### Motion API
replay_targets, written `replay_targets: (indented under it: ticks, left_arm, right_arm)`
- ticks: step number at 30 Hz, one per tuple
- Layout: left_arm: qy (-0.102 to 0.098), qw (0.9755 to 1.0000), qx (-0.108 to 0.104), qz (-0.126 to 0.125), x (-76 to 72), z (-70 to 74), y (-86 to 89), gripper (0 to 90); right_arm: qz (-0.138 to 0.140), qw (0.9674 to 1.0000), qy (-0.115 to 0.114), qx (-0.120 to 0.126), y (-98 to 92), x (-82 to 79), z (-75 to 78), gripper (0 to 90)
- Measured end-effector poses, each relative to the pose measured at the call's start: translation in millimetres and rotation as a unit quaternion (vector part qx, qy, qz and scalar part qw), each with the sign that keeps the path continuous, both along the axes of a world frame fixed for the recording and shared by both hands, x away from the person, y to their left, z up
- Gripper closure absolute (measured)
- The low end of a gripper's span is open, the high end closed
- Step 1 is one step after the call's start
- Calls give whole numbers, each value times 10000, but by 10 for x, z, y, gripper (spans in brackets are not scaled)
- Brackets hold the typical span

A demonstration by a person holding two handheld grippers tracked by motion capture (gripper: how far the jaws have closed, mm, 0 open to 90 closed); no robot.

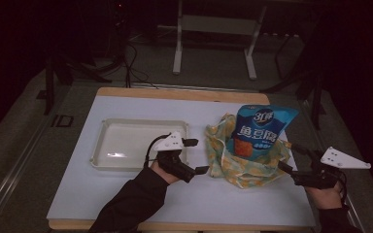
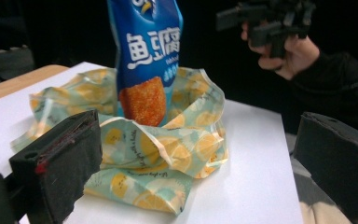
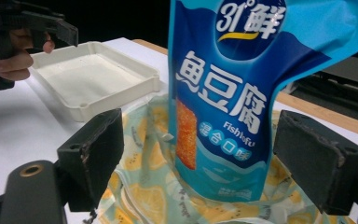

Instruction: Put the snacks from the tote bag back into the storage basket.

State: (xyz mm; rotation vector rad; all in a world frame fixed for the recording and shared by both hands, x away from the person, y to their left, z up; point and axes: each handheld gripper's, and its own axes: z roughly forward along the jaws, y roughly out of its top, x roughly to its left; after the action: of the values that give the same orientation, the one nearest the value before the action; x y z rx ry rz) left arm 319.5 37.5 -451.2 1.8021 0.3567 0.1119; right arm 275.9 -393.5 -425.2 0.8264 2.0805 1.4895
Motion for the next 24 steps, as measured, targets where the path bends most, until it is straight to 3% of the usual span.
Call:
replay_targets:
  ticks: [7,24]
  left_arm:
    - [91,9999,-55,-123,227,0,-302,18]
    - [193,9998,17,-83,644,80,-713,18]
  right_arm:
    - [-29,10000,17,8,-38,102,-26,189]
    - [-164,9998,53,-73,-60,386,22,188]
